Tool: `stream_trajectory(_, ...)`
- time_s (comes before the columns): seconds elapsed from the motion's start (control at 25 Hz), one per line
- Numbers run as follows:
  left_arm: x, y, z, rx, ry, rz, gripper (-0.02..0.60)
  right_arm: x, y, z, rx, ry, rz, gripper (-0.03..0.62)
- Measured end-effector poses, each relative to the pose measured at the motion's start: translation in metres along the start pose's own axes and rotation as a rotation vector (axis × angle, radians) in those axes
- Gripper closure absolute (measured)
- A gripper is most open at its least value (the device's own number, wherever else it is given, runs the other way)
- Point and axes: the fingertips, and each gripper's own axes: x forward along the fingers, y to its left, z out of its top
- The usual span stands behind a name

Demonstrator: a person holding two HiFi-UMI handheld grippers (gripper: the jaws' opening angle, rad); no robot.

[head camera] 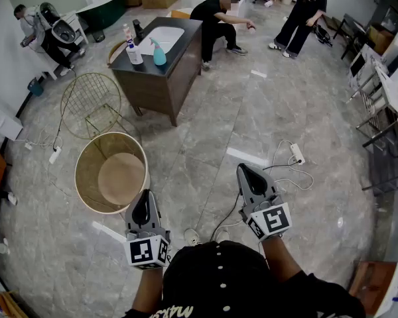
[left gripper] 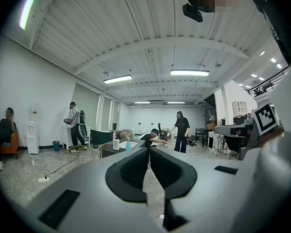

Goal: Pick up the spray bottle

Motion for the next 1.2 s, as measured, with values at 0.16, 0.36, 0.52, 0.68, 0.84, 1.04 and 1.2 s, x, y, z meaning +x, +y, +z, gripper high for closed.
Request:
stream_trajectory(0.16, 0.008, 0.005, 0.002, -0.001, -0.025, -0.003, 0.554, 0.015, 0.003, 0.002, -0.016, -0.02, 0.02, 0.6)
stream_trajectory(0.36, 0.013, 0.014, -0.002, -0.006, -0.011, -0.005, 0.554, 0.023, 0.01, 0.001, -0.013, -0.021, 0.02, 0.6)
stream_trajectory(0.52, 0.016, 0.019, -0.004, -0.014, -0.005, -0.023, 0.554, 0.028, 0.013, -0.003, 0.002, -0.02, 0.006, 0.599)
stream_trajectory(0.68, 0.013, 0.028, -0.012, -0.013, 0.011, -0.044, 0.554, 0.027, 0.017, -0.013, 0.003, 0.006, -0.024, 0.599)
stream_trajectory(0.84, 0.02, 0.04, -0.019, -0.007, 0.031, -0.044, 0.554, 0.031, 0.017, -0.02, 0.025, 0.018, -0.048, 0.599)
stream_trajectory(1.04, 0.042, 0.052, -0.025, -0.022, 0.046, -0.032, 0.554, 0.055, 0.003, -0.031, 0.053, 0.017, -0.058, 0.599)
stream_trajectory(1.2, 0.083, 0.066, -0.02, -0.016, 0.043, -0.015, 0.554, 0.1, -0.016, -0.038, 0.062, 0.007, -0.052, 0.599)
